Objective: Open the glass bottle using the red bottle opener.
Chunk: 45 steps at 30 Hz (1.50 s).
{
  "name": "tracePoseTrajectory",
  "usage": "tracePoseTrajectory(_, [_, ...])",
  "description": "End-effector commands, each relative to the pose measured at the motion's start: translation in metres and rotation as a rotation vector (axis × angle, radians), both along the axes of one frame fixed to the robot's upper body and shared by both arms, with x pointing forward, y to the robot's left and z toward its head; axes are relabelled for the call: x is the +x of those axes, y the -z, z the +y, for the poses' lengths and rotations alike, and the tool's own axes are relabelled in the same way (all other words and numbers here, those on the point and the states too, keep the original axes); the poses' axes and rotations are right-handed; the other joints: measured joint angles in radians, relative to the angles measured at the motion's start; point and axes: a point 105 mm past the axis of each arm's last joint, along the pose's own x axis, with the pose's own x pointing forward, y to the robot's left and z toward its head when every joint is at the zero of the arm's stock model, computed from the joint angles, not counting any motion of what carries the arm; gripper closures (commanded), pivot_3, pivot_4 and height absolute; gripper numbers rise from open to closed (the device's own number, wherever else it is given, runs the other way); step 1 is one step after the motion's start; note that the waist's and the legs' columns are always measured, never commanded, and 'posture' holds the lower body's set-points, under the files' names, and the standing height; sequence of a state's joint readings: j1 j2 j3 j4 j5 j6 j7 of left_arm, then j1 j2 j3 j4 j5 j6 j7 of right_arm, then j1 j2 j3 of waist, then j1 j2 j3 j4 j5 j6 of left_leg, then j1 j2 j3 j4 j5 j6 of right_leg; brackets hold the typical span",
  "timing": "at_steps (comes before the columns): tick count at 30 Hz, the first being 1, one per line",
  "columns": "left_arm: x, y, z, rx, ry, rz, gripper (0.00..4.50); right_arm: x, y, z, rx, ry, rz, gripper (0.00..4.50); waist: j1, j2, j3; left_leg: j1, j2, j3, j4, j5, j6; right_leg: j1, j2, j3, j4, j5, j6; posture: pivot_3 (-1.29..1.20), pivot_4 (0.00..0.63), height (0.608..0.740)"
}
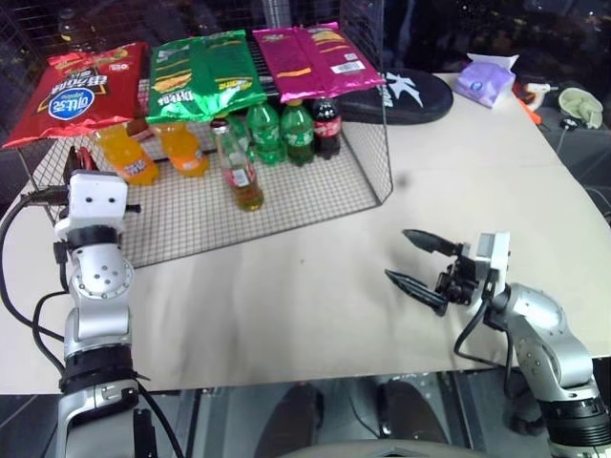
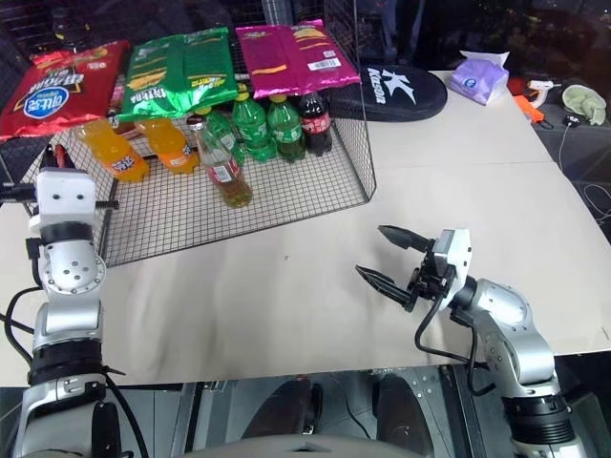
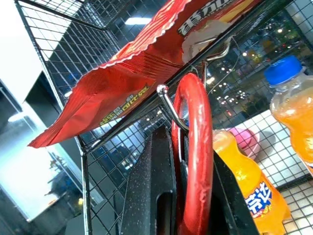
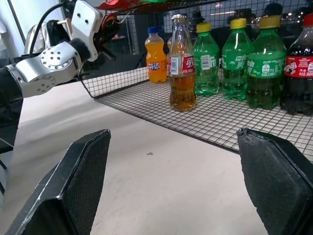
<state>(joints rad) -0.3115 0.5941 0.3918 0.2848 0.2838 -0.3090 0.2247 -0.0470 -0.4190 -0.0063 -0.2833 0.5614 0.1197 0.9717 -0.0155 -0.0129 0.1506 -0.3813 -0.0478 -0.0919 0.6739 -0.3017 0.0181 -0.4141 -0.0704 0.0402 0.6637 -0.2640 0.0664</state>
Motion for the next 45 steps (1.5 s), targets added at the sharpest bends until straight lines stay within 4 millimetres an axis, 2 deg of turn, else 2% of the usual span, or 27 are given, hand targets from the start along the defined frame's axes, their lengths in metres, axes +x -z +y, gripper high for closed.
tracePoseTrajectory(1, [-0.008,-0.03,-0.005,0.047,-0.006,-0.11,4.48,-0.002,-0.006,-0.002,0.015,0.008,-0.033,0.34,0.0,0.0,0.0,0.0,0.0,0.0,0.0,0.0,0.0,0.0,0.0,0.0,0.0,0.0,0.0,0.0,0.15,0.74])
tracePoseTrajectory(7, [-0.003,-0.014,-0.005,0.009,-0.006,-0.034,4.48,-0.002,-0.004,-0.002,0.016,0.01,-0.032,0.34,0.001,0.0,0.0,0.0,0.0,0.0,0.0,0.0,0.0,0.0,0.0,0.0,0.0,0.0,0.0,0.0,0.15,0.74])
tracePoseTrajectory(16, [-0.023,-0.031,-0.01,0.11,-0.119,-0.139,4.48,-0.002,-0.001,-0.003,0.013,0.015,-0.025,0.34,-0.004,0.0,0.0,0.0,0.0,0.001,0.0,0.0,0.0,0.0,0.0,0.001,0.0,0.0,0.0,0.0,0.15,0.74])
tracePoseTrajectory(20, [-0.028,-0.031,-0.005,0.112,-0.205,-0.149,4.48,-0.002,0.0,-0.004,0.011,0.014,-0.022,0.34,-0.012,-0.001,0.0,-0.001,0.0,0.002,0.0,0.0,0.0,-0.001,0.0,0.001,-0.001,0.0,0.0,0.0,0.15,0.74])
tracePoseTrajectory(25, [-0.029,-0.029,-0.002,0.13,-0.231,-0.124,4.48,-0.003,0.001,-0.005,0.008,0.014,-0.018,0.34,-0.023,-0.001,0.0,-0.002,0.0,0.002,-0.001,0.0,0.0,-0.002,0.0,0.001,-0.001,0.0,0.0,0.0,0.15,0.74])
tracePoseTrajectory(27, [-0.028,-0.026,0.001,0.087,-0.225,-0.114,4.48,-0.002,0.001,-0.005,0.007,0.014,-0.018,0.34,-0.024,-0.001,-0.001,-0.002,0.0,0.002,-0.001,0.0,0.0,-0.002,0.0,0.001,-0.001,0.0,0.0,0.0,0.15,0.74])
tracePoseTrajectory(31, [-0.003,0.002,-0.008,-0.123,-0.029,-0.004,4.48,-0.002,0.001,-0.005,0.007,0.013,-0.019,0.34,-0.021,-0.001,-0.001,-0.001,0.0,0.002,-0.001,0.0,0.0,-0.002,-0.001,0.002,0.0,0.0,0.0,0.0,0.15,0.74])
tracePoseTrajectory(34, [0.005,0.016,-0.007,-0.275,0.044,0.016,4.48,-0.001,0.002,-0.005,0.006,0.015,-0.02,0.34,-0.019,-0.001,-0.001,-0.001,0.0,0.002,0.0,0.0,0.0,-0.001,-0.001,0.001,0.001,0.0,0.0,0.0,0.15,0.74])
tracePoseTrajectory(36, [0.006,0.018,-0.004,-0.344,0.064,0.001,4.48,0.0,0.002,-0.005,0.007,0.017,-0.022,0.34,-0.019,-0.001,-0.001,-0.001,0.0,0.002,0.002,0.0,0.0,-0.001,-0.001,0.001,0.002,0.0,0.0,0.0,0.15,0.74])
tracePoseTrajectory(39, [0.008,0.016,-0.005,-0.333,0.083,0.001,4.48,0.0,0.002,-0.005,0.006,0.02,-0.022,0.34,-0.023,-0.001,-0.001,0.0,0.0,0.002,0.002,0.0,0.0,-0.001,-0.001,0.002,0.003,0.0,0.0,0.0,0.15,0.74])
tracePoseTrajectory(43, [0.009,0.01,-0.007,-0.294,0.089,-0.006,3.01,0.0,0.003,-0.005,0.004,0.021,-0.022,0.34,-0.02,-0.001,-0.001,0.0,0.0,0.002,0.003,0.0,0.0,-0.001,0.0,0.002,0.004,0.0,0.0,0.0,0.15,0.74])
tracePoseTrajectory(45, [0.01,0.01,-0.009,-0.296,0.097,-0.005,2.1,0.0,0.003,-0.006,0.002,0.022,-0.022,0.34,-0.017,-0.001,-0.001,0.0,0.0,0.002,0.005,0.0,0.0,-0.001,0.0,0.002,0.005,0.0,0.0,0.0,0.15,0.74])
